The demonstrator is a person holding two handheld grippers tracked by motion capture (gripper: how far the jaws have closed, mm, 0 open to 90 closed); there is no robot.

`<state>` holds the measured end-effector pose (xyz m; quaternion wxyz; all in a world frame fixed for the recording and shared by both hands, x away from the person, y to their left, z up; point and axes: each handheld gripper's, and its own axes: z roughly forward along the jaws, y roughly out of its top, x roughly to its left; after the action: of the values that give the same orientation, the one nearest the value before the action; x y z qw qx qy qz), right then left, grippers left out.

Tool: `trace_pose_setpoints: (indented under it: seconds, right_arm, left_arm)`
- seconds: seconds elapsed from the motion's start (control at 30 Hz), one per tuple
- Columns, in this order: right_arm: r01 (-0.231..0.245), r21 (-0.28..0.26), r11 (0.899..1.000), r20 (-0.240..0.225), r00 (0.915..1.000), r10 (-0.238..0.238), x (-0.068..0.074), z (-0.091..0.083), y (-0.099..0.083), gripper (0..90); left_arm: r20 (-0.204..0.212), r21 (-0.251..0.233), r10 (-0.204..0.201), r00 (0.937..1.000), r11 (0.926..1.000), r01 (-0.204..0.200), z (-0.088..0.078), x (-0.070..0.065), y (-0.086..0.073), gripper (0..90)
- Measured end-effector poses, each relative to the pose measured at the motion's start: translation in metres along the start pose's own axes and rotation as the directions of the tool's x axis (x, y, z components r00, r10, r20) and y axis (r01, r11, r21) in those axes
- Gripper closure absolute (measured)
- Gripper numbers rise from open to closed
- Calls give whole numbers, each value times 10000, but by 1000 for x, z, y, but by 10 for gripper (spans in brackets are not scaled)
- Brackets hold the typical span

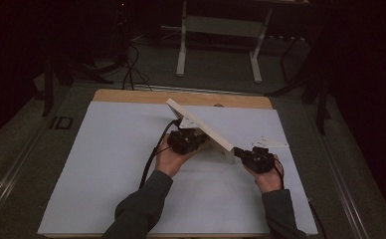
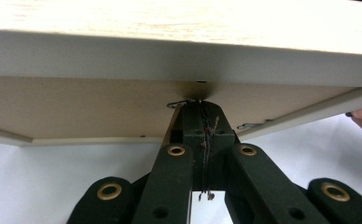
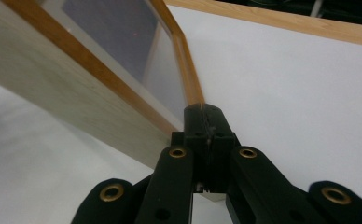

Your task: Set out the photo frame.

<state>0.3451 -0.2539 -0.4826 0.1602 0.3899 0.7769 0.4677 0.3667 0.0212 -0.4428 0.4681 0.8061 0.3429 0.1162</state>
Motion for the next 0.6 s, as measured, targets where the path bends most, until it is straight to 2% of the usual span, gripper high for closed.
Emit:
trace_pose_setpoints:
  seconds: [0.2,0.6]
  right_arm:
    - [171,-132,9998,-198,9997,-174,3,-5,1,898]
    - [654,-12,9979,-633,9959,-654,17,-3,4,898]
  left_arm:
    - [6,56,22,10000,10000,-22,0,1,0,899]
    - [42,185,-71,10000,9998,71,1,9,-1,899]
